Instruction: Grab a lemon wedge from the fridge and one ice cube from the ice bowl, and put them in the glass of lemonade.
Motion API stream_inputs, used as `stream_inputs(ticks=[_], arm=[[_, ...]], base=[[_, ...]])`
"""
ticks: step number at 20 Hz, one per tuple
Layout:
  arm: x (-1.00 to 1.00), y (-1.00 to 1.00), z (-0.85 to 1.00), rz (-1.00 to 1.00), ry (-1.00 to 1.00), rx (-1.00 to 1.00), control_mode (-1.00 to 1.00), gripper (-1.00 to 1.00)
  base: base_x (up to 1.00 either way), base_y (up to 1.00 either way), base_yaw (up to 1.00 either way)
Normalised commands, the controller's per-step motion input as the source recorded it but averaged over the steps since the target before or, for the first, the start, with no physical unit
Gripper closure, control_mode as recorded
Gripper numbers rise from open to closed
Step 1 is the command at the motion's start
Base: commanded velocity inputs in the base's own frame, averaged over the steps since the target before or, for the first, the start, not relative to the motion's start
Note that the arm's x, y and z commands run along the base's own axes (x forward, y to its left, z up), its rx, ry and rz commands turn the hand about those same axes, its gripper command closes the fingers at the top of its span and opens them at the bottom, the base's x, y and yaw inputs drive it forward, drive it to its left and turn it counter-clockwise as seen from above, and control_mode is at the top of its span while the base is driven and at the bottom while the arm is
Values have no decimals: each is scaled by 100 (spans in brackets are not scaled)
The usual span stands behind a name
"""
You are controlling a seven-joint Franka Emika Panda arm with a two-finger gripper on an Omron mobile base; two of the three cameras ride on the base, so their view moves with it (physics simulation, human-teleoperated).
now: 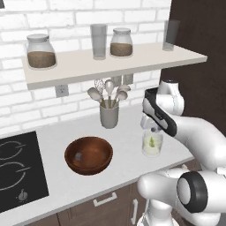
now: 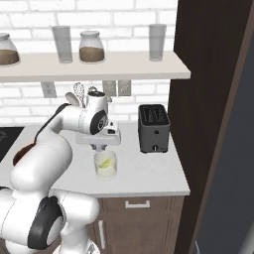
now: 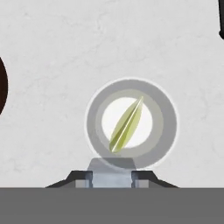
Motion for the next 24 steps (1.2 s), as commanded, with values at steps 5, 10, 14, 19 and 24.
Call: stream_inputs(ticks=[5, 10, 14, 19, 24], arm=[[11, 0, -3, 0, -10, 0, -100, 100], [3, 0, -4, 0, -13, 0, -100, 100], [0, -1, 0, 0, -8, 0, -100, 100], [0, -11, -3, -1, -1, 0, -100, 100], [12, 0, -18, -1, 0, 0, -100, 100]], base=[[0, 0, 0], [0, 0, 0], [0, 0, 0], [0, 0, 0], [0, 0, 0]])
